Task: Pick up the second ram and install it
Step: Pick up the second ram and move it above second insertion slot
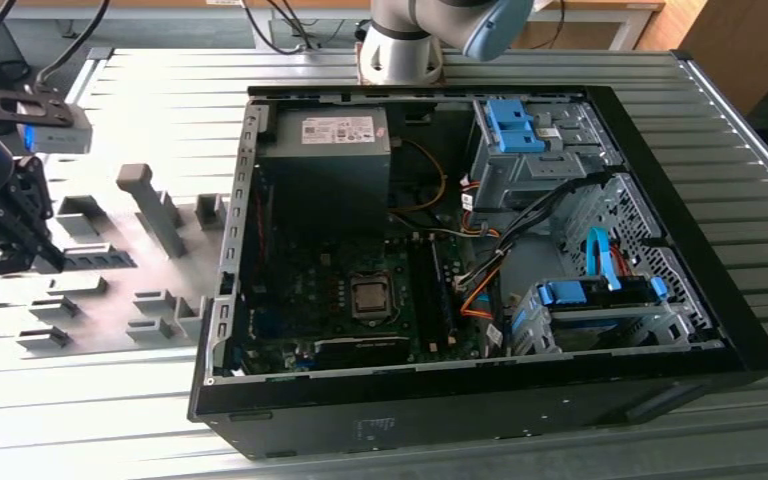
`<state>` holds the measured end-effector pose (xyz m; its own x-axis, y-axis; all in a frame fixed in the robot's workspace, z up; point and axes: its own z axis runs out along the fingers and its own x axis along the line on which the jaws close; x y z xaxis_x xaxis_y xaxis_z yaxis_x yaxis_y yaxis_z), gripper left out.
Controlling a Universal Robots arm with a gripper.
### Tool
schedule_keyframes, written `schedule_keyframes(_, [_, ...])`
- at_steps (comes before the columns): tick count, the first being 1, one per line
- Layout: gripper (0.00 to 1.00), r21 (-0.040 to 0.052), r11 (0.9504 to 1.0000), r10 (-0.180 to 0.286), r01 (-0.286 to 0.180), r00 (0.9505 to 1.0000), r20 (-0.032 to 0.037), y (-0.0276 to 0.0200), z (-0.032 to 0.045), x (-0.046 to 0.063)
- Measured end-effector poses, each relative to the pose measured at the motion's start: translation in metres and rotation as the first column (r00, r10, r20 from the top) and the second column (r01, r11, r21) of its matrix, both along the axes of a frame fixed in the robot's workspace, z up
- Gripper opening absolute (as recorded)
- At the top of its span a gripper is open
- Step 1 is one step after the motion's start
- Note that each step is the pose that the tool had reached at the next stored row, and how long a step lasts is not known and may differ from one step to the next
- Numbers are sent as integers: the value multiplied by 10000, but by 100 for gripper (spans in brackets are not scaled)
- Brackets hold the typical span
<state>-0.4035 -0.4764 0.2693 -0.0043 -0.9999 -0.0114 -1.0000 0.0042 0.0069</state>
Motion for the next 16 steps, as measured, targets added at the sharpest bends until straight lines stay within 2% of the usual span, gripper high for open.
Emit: schedule_keyframes(16, [14,0,10000,0,0,10000,0,0,99,0])
